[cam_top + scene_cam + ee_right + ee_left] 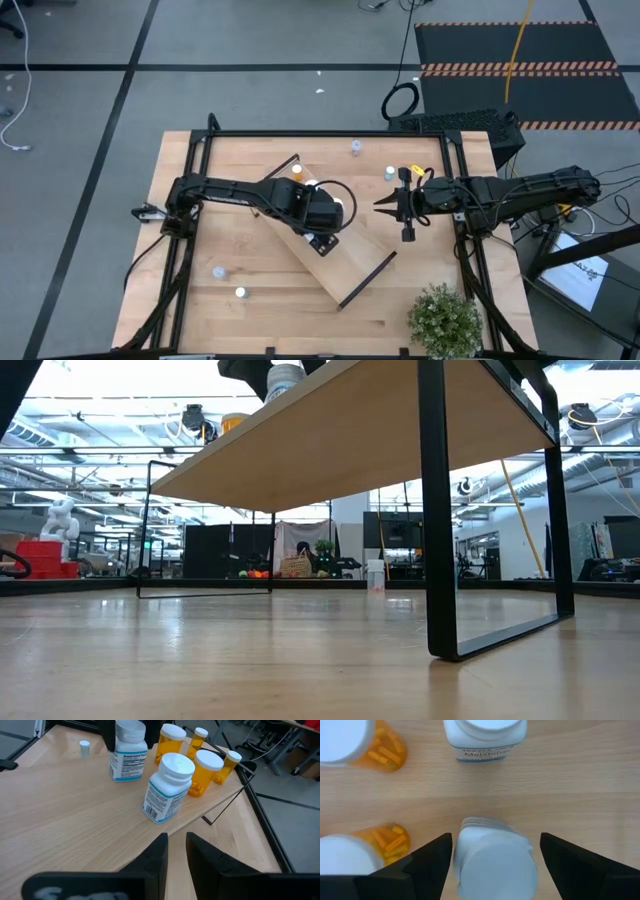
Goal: Pick and place medicine bottles onto shelf by color
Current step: Put the white pill bottle on the shelf aligned with the white pill bottle
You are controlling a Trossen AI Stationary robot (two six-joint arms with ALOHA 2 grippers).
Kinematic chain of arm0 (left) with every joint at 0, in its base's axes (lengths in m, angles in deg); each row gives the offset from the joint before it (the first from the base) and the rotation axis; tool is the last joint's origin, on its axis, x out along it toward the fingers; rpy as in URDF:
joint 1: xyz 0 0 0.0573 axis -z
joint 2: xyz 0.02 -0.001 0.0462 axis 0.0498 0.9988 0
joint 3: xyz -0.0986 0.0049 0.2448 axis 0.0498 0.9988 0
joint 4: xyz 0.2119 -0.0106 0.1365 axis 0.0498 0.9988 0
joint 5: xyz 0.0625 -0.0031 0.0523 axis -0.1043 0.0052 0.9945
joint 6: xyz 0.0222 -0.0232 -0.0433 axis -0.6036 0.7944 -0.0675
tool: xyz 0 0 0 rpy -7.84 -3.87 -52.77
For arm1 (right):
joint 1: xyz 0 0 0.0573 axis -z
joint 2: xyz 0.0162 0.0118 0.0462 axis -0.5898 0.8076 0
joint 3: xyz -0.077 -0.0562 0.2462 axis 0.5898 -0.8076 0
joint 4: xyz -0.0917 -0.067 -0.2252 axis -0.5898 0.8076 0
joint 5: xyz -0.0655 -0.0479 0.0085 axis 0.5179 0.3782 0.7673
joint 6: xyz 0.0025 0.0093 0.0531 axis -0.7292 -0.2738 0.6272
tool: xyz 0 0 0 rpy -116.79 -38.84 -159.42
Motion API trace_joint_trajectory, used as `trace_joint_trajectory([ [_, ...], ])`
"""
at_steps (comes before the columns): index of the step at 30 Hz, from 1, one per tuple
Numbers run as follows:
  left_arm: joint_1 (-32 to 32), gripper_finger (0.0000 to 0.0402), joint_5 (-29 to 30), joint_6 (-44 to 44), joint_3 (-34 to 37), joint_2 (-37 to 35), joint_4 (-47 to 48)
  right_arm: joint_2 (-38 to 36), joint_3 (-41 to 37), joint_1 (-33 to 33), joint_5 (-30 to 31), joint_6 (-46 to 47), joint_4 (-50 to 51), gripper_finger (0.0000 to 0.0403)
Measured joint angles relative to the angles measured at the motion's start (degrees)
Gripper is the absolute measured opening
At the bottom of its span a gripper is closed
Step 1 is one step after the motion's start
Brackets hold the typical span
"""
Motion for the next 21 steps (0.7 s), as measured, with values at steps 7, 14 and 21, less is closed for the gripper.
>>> trace_joint_trajectory([
  [7,0.0,0.0303,0.64,0.9,-0.1,-2.06,0.63,0.02,0.0,-0.02,-0.01,-0.01,0.07,0.0061],
  [14,0.36,0.0296,1.01,-0.65,-0.21,-4.96,-0.87,0.02,0.0,-0.02,-0.01,0.09,0.09,0.0061],
  [21,1.75,0.0244,7.91,-9.95,-0.21,-11.05,2.3,0.41,0.0,-0.02,-0.16,2.51,-1.39,0.0061],
])
